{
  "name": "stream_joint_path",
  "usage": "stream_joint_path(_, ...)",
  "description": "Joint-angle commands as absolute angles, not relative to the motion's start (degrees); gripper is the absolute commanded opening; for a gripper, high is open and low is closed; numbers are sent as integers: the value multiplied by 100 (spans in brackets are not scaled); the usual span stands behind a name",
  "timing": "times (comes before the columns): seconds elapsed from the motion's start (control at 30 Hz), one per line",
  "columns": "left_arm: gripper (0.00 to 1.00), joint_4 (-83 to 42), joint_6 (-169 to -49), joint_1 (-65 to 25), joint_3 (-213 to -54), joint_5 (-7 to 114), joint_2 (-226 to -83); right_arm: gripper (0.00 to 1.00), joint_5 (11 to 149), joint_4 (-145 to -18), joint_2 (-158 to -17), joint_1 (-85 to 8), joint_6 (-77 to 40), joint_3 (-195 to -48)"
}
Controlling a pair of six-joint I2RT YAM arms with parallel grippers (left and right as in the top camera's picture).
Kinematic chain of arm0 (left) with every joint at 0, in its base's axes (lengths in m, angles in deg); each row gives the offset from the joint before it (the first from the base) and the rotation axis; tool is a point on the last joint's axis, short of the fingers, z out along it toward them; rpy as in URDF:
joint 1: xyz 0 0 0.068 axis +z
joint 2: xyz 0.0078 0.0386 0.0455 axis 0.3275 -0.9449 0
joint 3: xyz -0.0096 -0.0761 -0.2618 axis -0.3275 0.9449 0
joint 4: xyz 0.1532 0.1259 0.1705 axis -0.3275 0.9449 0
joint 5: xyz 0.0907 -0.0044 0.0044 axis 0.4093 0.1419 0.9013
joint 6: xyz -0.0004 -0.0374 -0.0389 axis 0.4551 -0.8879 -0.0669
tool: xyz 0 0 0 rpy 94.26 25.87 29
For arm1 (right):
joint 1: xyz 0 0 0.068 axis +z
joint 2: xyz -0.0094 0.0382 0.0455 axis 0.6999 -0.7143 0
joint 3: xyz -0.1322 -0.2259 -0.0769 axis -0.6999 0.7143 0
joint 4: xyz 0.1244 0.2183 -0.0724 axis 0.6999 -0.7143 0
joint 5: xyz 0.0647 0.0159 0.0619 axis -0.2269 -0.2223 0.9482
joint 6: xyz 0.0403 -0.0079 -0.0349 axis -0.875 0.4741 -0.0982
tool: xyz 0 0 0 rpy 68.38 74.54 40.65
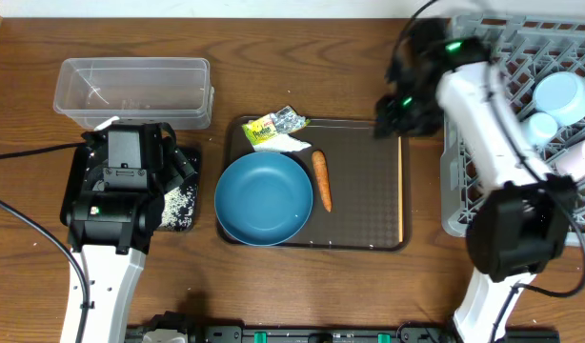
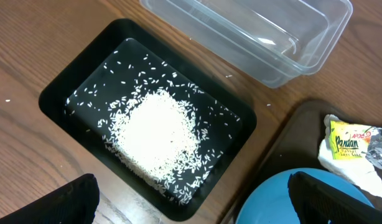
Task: Sort waste into correct bins and load items into the dishwasher rack
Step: 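Return the right gripper to the tray and grasp the second chopstick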
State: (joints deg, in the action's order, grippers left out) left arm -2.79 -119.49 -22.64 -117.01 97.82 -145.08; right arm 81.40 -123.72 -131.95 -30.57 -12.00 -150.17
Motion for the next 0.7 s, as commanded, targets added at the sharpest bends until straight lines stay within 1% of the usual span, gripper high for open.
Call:
stream_joint_path(0.0, 100, -259, -11978, -2240, -11788, 9857, -14508, 60, 7331, -12164, -13121, -2773, -2066, -14383)
stream_joint_path(0.1, 100, -259, -11978, -2240, -11788, 9857, -14508, 60, 7327, -11906, -13121, -2659, -2304, -13893)
stream_joint_path(0.27, 100, -259, -11978, -2240, -11788, 9854, -14508, 60, 7183, -11451, -13121, -2727, -2385, -13253)
stream_joint_path(0.43, 100, -259, -11978, -2240, -11788, 9857, -14508, 63, 7183, -11128, -13121, -2808, -2403, -12864)
stream_joint_path(0.67, 100, -259, -11978, -2240, -11788, 9857, -14508, 63, 7220, -10682, -13121, -2823, -2400, -12470)
